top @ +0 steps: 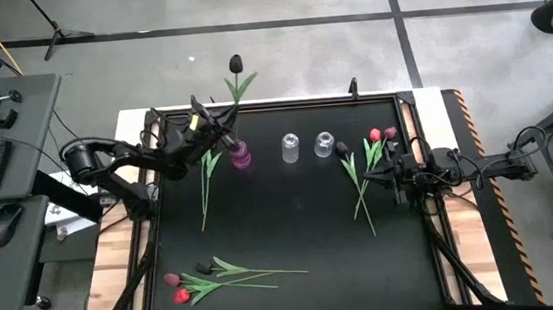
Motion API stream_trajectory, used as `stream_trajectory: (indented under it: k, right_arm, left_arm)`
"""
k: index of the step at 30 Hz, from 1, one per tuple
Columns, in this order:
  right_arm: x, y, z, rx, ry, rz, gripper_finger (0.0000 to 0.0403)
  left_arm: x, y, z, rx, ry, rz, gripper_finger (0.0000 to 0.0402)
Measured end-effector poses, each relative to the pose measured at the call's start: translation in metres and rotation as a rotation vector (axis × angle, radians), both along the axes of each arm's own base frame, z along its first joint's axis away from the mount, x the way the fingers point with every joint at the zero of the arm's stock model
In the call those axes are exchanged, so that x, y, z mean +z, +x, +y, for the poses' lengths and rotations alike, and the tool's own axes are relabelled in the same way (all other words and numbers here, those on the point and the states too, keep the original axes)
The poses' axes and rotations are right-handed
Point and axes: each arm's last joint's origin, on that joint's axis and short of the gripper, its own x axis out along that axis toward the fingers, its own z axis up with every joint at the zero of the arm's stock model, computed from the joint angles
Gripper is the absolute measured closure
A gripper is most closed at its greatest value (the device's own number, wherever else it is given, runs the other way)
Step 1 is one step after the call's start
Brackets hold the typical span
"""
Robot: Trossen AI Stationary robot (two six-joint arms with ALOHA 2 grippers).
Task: Sort flowers into vase by color
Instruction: Put the top left black flower into the transparent purple vase
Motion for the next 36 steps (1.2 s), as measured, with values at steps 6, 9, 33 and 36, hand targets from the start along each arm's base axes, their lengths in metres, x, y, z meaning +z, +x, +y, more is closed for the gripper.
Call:
stream_trajectory:
  k: [6, 9, 33, 36]
  right_arm:
    - [0.000, 0.000, 0.000, 0.000, 0.000, 0.000, 0.0403]
    - [0.000, 0.000, 0.000, 0.000, 0.000, 0.000, 0.0403]
    - [0.000, 0.000, 0.000, 0.000, 0.000, 0.000, 0.0403]
    - [0.000, 0.000, 0.000, 0.000, 0.000, 0.000, 0.0403]
  left_arm:
    - [-0.008, 0.008, -0.011, -0.039, 0.001, 0.106, 0.0401]
    - [-0.011, 0.010, -0.018, -0.046, 0.024, 0.145, 0.0401]
    - [-0.047, -0.038, -0.042, 0.024, -0.133, 0.153, 0.0315]
    - [-0.047, -0.037, -0.044, 0.013, -0.136, 0.151, 0.0280]
